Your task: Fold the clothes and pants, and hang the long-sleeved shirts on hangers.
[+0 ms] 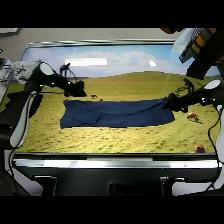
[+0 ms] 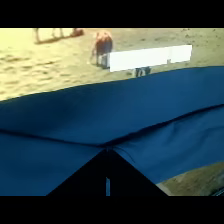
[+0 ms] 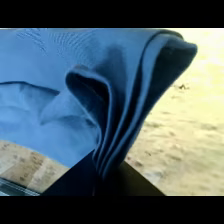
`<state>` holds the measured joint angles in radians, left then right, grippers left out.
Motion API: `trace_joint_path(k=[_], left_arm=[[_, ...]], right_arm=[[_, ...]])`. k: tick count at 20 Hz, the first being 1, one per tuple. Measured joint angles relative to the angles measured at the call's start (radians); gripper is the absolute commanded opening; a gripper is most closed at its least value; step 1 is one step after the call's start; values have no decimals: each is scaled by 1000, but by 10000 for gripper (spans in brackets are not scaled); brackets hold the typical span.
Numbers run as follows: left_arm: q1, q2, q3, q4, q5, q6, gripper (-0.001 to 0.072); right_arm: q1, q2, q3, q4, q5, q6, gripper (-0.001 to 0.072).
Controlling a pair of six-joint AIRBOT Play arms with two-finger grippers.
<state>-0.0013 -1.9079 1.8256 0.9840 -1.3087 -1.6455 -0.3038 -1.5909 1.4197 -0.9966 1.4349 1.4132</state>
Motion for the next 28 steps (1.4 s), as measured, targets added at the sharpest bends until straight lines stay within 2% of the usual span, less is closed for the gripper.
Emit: trace_joint_path(k=[3,7,13,19,23,26,28], left_arm=[[-131,-40,0,-49,71,-64,22],[-316,-95,0,-161,233,-122,22],[-541,-195,0,-415,500,-147,21],[-653,-266,0,-600,650,-154,21],[-651,-275,1,-653,644,-148,20],[-581,-238,1,-622,525,-114,20],[-504,-182,0,-522,426,-105,20]], right_arm=[[1,98,81,-67,39,85,29],[1,198,171,-122,80,163,29],[1,287,207,-147,153,211,29],[1,352,212,-213,203,237,29],[1,365,212,-235,201,249,29],[1,368,212,-221,180,288,29],[5,366,212,-166,157,320,29]])
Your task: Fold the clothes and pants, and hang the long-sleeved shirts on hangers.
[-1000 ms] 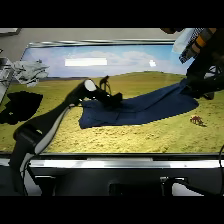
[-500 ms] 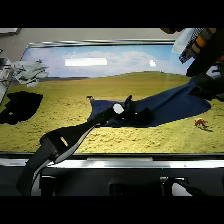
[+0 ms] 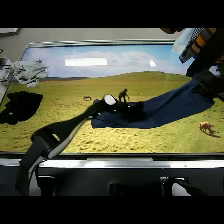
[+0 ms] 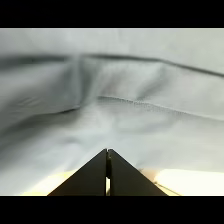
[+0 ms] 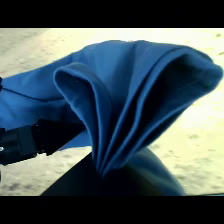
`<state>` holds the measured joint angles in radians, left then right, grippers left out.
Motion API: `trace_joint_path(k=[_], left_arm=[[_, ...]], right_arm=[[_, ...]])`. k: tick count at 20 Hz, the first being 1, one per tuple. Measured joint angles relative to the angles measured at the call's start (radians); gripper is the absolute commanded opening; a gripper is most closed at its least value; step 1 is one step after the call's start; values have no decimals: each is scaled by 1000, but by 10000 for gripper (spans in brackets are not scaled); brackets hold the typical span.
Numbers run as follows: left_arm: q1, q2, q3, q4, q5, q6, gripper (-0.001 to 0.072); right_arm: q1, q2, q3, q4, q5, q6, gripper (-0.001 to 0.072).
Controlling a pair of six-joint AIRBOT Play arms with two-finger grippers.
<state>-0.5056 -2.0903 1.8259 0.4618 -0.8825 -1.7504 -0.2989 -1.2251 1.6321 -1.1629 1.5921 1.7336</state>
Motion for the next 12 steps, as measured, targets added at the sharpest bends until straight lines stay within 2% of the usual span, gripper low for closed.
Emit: trace_joint_path(k=[3,7,12], left_arm=[[145,123,0,190,-188,-1,20],[344,306,0,434,-416,-2,21],[543,467,1,561,-561,-2,22]], right_arm=[[64,-22,0,65,-50,57,29],[263,-90,0,87,-159,169,29],[547,-206,0,91,-327,298,29]])
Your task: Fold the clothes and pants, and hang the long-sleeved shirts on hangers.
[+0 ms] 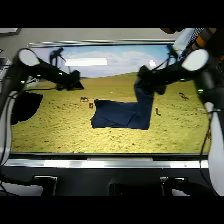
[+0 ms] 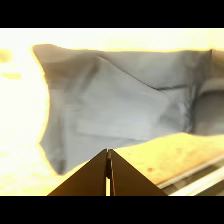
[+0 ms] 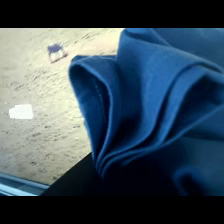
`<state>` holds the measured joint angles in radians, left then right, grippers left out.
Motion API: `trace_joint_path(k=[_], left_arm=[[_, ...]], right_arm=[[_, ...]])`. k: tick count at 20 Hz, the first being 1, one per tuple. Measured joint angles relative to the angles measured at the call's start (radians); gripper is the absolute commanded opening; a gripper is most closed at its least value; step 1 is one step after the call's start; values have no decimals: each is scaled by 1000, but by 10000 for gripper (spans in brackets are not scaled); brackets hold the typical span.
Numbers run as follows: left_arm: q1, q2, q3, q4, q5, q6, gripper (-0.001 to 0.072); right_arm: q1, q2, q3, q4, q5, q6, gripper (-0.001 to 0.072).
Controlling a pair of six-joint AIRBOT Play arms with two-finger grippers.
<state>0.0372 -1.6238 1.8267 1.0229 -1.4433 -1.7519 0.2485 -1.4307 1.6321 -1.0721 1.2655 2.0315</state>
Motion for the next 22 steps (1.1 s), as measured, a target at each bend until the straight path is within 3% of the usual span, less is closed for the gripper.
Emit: trace_joint_path(k=[9,10,14,17,22], left_arm=[[93,57,0,40,-58,1,22],[95,58,0,41,-60,1,22],[98,60,0,42,-63,11,22],[100,60,0,43,-64,18,22],[100,60,0,43,-64,22,22]], right_arm=[[254,-216,0,6,-241,108,33],[262,-230,0,8,-253,115,68],[280,-261,0,36,-270,123,364],[282,-246,0,69,-225,81,417],[195,-127,0,47,-141,40,429]])
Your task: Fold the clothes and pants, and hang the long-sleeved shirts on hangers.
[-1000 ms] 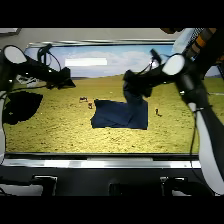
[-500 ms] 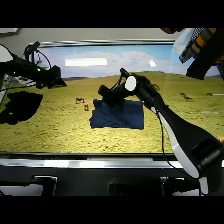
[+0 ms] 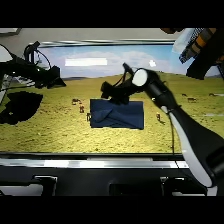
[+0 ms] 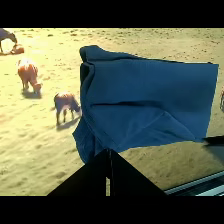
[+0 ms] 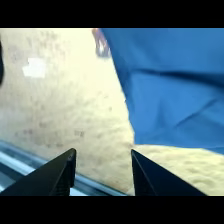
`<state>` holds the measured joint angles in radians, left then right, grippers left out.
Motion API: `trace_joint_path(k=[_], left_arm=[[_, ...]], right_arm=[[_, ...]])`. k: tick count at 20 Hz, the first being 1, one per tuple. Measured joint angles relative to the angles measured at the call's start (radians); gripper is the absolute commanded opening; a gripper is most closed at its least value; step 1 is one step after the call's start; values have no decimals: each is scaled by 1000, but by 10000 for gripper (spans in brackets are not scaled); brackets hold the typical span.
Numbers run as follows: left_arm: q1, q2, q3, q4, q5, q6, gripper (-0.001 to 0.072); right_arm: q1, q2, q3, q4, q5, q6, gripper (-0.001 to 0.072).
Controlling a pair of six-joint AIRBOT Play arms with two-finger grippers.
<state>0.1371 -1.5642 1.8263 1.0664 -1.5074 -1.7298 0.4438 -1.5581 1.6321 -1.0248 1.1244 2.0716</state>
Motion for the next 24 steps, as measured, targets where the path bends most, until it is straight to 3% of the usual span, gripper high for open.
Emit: trace_joint_path(k=[2,8,13,21,24], left_arm=[[0,0,0,0,0,1,22],[5,0,0,1,0,23,22],[10,0,0,1,-1,66,23],[10,0,0,1,3,89,23],[10,-1,0,1,7,92,23]], right_arm=[[-92,54,0,-23,42,-21,533],[-458,102,-53,-49,236,-231,541],[-633,47,-259,60,236,-457,539],[-615,-135,-415,288,113,-694,492],[-567,-175,-424,292,79,-703,372]])
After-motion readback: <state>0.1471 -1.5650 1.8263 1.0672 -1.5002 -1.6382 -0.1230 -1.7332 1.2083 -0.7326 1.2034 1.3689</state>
